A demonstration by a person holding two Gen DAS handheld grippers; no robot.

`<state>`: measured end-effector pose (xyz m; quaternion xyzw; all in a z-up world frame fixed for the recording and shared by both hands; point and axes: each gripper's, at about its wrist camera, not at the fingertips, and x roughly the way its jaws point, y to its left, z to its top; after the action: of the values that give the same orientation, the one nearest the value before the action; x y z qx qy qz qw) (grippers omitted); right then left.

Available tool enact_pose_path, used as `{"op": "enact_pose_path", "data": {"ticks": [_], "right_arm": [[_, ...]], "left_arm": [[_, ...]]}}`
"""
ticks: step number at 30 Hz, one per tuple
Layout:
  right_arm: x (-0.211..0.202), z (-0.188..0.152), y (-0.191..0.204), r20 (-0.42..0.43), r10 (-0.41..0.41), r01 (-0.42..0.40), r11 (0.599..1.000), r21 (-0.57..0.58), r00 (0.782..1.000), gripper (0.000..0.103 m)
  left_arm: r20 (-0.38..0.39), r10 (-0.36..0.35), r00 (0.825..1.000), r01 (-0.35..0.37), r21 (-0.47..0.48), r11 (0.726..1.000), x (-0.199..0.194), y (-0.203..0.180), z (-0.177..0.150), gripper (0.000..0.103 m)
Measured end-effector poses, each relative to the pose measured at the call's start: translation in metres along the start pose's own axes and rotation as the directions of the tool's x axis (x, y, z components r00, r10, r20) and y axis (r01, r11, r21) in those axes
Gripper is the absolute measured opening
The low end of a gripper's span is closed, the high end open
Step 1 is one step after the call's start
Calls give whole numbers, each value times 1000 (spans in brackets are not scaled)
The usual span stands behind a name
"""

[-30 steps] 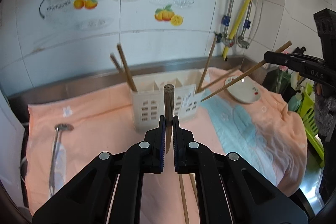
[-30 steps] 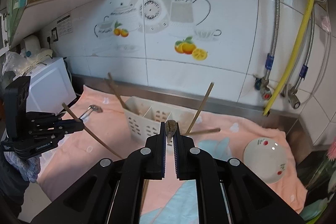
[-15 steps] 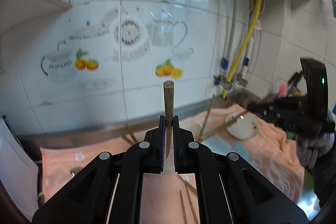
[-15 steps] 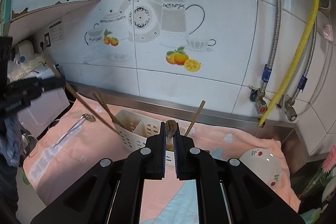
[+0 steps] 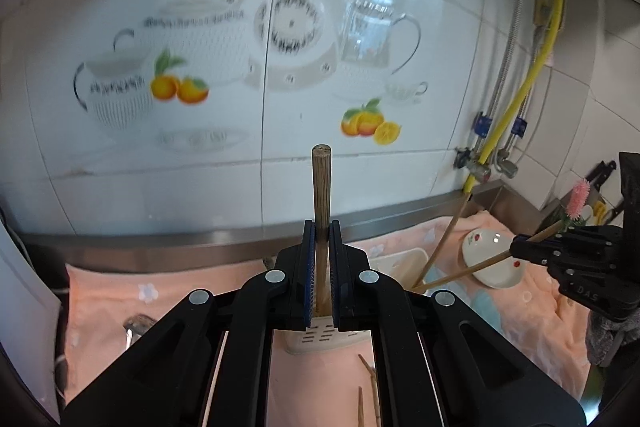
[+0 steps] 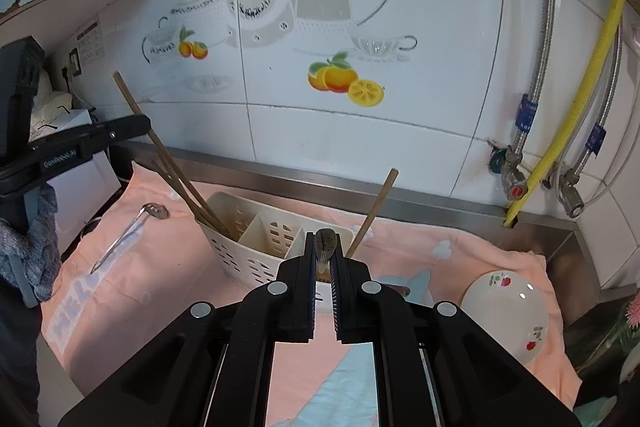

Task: Organize utensils
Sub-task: 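Lift the left tool's chopstick into the holder while the right tool inserts its own, then open the left tool over the holder while the right tool releases its chopstick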

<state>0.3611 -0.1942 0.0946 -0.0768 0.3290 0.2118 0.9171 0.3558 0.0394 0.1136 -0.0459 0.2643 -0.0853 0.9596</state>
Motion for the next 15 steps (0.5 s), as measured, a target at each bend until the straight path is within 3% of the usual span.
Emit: {"op": "enact_pose_path", "data": {"ticks": [15], "right_arm": [[41, -6, 1, -78, 17, -15, 1000, 20, 997, 6]], "left_arm": [[-105, -15, 994, 14, -8, 1000, 44, 2, -22, 6]]}}
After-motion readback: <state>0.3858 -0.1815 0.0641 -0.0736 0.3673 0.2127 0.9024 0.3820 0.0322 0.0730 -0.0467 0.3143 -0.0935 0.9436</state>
